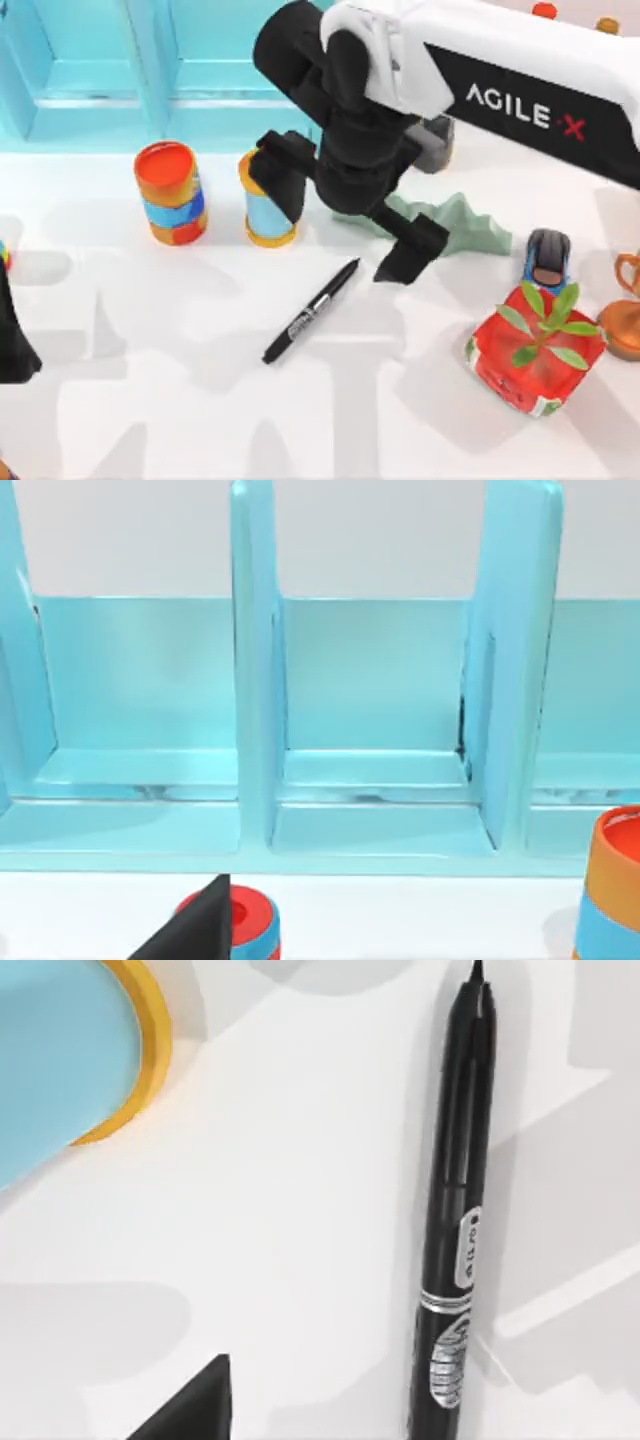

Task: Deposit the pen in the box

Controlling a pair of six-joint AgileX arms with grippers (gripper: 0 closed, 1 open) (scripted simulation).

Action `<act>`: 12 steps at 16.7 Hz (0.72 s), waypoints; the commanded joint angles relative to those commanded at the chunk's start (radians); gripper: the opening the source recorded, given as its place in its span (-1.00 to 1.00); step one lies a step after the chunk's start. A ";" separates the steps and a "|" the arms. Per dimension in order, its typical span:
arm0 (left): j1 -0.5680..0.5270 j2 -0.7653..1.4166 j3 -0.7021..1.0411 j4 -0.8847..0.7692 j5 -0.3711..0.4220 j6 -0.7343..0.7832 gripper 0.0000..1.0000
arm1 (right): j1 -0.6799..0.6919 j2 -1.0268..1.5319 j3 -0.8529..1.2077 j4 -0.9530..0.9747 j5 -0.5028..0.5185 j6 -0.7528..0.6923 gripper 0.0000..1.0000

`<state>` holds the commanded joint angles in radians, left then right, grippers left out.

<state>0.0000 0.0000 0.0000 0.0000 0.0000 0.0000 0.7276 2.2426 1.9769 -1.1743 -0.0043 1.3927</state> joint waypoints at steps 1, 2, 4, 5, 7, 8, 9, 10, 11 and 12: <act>0.000 0.000 0.000 0.000 0.000 0.000 1.00 | 0.011 0.034 0.028 -0.017 0.000 0.020 1.00; 0.000 0.000 0.000 0.000 0.000 0.000 1.00 | 0.018 0.059 0.049 -0.030 0.000 0.035 1.00; 0.000 0.000 0.000 0.000 0.000 0.000 1.00 | 0.023 0.073 0.060 -0.037 0.000 0.044 1.00; 0.000 0.000 0.000 0.000 0.000 0.000 1.00 | 0.023 0.073 0.060 -0.037 0.000 0.044 1.00; 0.000 0.000 0.000 0.000 0.000 0.000 1.00 | 0.023 0.073 0.060 -0.037 0.000 0.044 1.00; 0.000 0.000 0.000 0.000 0.000 0.000 1.00 | 0.018 0.072 0.058 -0.035 0.000 0.042 1.00; 0.000 0.000 0.000 0.000 0.000 0.000 1.00 | 0.015 0.073 0.055 -0.032 -0.001 0.041 1.00; 0.000 0.000 0.000 0.000 0.000 0.000 1.00 | 0.006 0.077 0.041 -0.019 -0.003 0.034 1.00; 0.000 0.000 0.000 0.000 0.000 0.000 1.00 | -0.011 0.078 0.018 0.004 -0.006 0.020 1.00; 0.000 0.000 0.000 0.000 0.000 0.000 1.00 | -0.030 0.079 -0.016 0.036 -0.008 0.002 1.00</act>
<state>0.0000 0.0000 0.0000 0.0000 0.0000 0.0000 0.6979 2.3220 1.9608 -1.1381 -0.0125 1.3951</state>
